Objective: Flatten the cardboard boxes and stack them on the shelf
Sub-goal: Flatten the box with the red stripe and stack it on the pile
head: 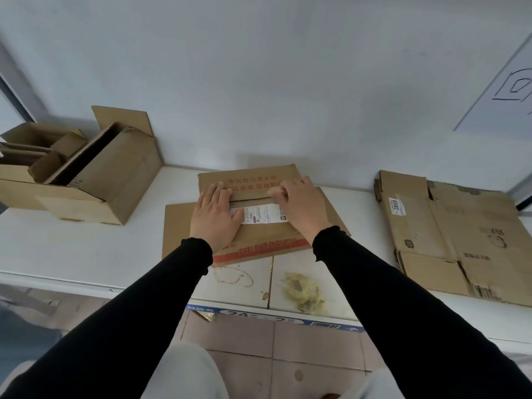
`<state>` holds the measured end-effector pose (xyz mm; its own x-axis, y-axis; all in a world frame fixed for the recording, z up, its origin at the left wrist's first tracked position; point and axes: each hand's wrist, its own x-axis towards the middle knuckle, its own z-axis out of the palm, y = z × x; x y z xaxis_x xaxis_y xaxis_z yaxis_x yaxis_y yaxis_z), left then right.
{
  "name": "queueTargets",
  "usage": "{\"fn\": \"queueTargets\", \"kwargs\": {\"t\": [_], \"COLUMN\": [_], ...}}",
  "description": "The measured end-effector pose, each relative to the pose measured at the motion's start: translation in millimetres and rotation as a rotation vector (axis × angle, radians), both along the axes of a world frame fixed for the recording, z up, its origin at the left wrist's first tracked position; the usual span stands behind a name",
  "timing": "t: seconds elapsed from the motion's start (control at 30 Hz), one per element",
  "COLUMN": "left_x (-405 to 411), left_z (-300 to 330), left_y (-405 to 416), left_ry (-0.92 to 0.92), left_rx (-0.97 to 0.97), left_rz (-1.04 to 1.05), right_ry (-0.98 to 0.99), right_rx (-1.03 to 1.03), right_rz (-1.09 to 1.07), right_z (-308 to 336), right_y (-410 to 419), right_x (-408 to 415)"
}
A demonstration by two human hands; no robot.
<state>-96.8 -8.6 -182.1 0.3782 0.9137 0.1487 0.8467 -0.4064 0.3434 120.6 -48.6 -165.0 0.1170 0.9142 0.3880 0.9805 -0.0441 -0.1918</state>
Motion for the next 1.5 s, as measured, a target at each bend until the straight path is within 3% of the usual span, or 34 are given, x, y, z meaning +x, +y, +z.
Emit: {"fn": "queueTargets", "kwargs": {"t": [0.07,0.13,0.2,0.3,0.33,0.37,0.47,0.53,0.6,0.77,0.83,0.93,1.0,1.2,1.37,1.5], "left_x": [0.2,-0.2,-0.1,-0.3,-0.4,-0.5,-1.1,-1.0,-0.4,0.0,-0.9,-1.3,-0.7,1.0,1.1,2.5], "left_z": [-0.1,0.2,0.1,0.1,0.1,0.4,0.7,0.7,0.4,0.3,-0.4,-2.1,-2.8,-2.6,-2.3,-2.2], "left_y": [0.0,-0.7,-1.8,-1.6,-1.2,-1.0,-1.2,-0.9,-0.7,-0.8,-0.8,-0.2,0.9,2.3,2.8,3.0], "left_ry": [0.008,0.004,-0.002,-0.009,-0.01,-0.009,-0.004,-0.004,0.003,0.008,0.006,0.007,0.014,0.01,0.027,0.038], "left_rx": [0.001,0.002,0.006,0.01,0.01,0.011,0.008,0.005,0.007,0.018,0.015,0.006,0.005,0.003,0.008,0.013], "left_rz": [0.002,0.001,0.0,0.0,0.0,-0.002,-0.006,-0.006,-0.004,0.0,0.006,0.006,0.005,0.01,0.022,0.021], "right_ry": [-0.01,0.109,0.429,1.125,1.28,1.316,1.158,1.168,1.139,0.704,0.786,1.438,1.68,1.581,1.241,1.298], "right_rx": [0.004,0.044,0.092,0.286,0.327,0.304,0.073,-0.028,-0.038,0.021,0.092,0.154,0.1,-0.128,-0.273,-0.265], "right_rz": [-0.04,-0.119,-0.177,-0.35,-0.418,-0.472,-0.461,-0.385,-0.321,-0.246,-0.287,-0.443,-0.477,-0.482,-0.415,-0.341], "right_z": [2.8,6.6,9.4,11.3,9.1,4.9,-2.6,-1.4,-1.1,-10.7,-9.2,-10.3,-13.5,-11.1,-4.9,-11.3], "right_y": [-3.4,-3.2,-1.5,-3.5,-4.9,-6.1,-8.0,-11.3,-14.0,-10.9,-8.1,-8.5,-11.2,-4.7,-2.4,1.0], "right_x": [-2.3,-5.3,-2.4,18.5,28.6,38.1,49.9,47.2,46.6,52.4,52.8,55.0,55.3,59.5,53.5,53.7]}}
